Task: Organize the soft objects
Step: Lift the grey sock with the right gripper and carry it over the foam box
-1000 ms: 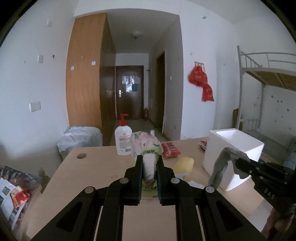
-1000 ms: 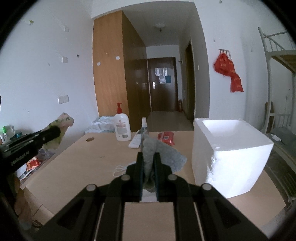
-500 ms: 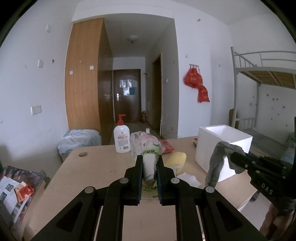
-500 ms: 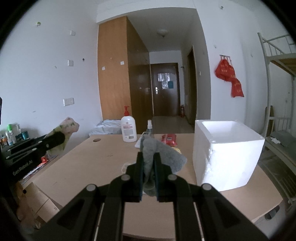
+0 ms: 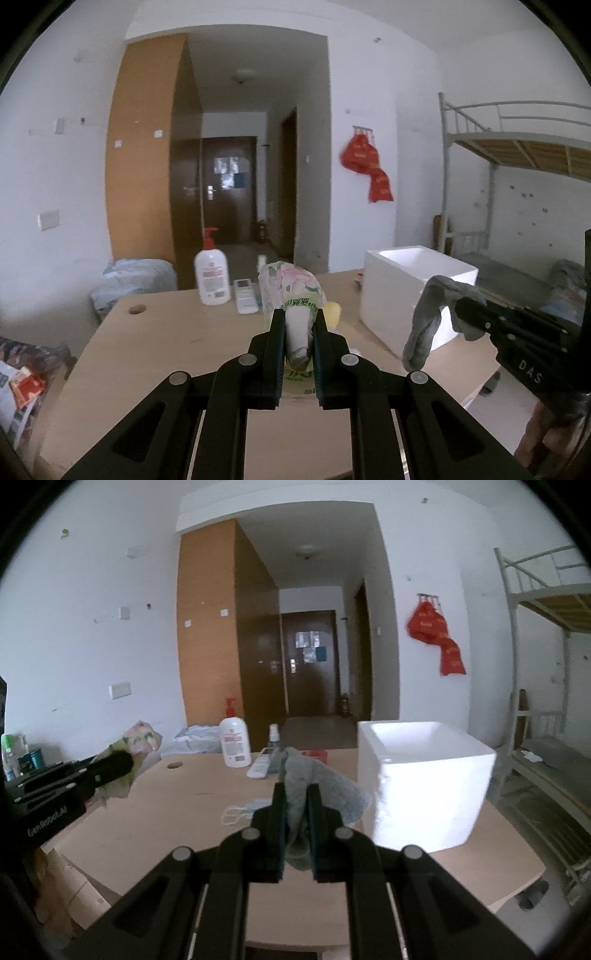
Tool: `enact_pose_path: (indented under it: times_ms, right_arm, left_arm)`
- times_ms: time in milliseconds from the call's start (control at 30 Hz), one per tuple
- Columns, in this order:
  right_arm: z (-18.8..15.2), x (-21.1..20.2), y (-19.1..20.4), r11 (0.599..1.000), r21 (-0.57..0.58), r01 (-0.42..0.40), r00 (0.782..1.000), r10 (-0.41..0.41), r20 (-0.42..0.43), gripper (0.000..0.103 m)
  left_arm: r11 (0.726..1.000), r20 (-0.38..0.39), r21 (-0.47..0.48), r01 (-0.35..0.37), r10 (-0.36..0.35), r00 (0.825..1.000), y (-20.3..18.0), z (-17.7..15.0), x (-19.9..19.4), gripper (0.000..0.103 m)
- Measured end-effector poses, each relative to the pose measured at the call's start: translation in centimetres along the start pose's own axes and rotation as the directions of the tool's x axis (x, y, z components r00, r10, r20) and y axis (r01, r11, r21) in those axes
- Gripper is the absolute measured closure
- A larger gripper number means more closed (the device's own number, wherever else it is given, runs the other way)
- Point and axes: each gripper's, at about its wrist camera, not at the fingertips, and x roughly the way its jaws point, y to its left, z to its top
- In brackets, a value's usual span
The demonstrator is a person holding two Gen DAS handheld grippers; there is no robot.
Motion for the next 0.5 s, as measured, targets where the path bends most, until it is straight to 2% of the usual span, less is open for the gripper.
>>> enact_pose_path:
  times_ms: [233,500]
  right_arm:
    - [-0.2,-1.6,-2.3,0.997,0.023,0.079,0.997,-0.079,0.008,0.090]
    - [-0.2,-3.2,-4.7,0.983,0.054,0.174,0.984,-0.175,0.014,0.090]
  left_arm:
    - [0.995,-0.010,0.028,0.100,-0.100,0.995,-2.8,0.4,1.3,0.089]
    - [0.976,-0.032,0.053,0.213,-0.212,0.977,-6.5,1.1,3.1,0.089]
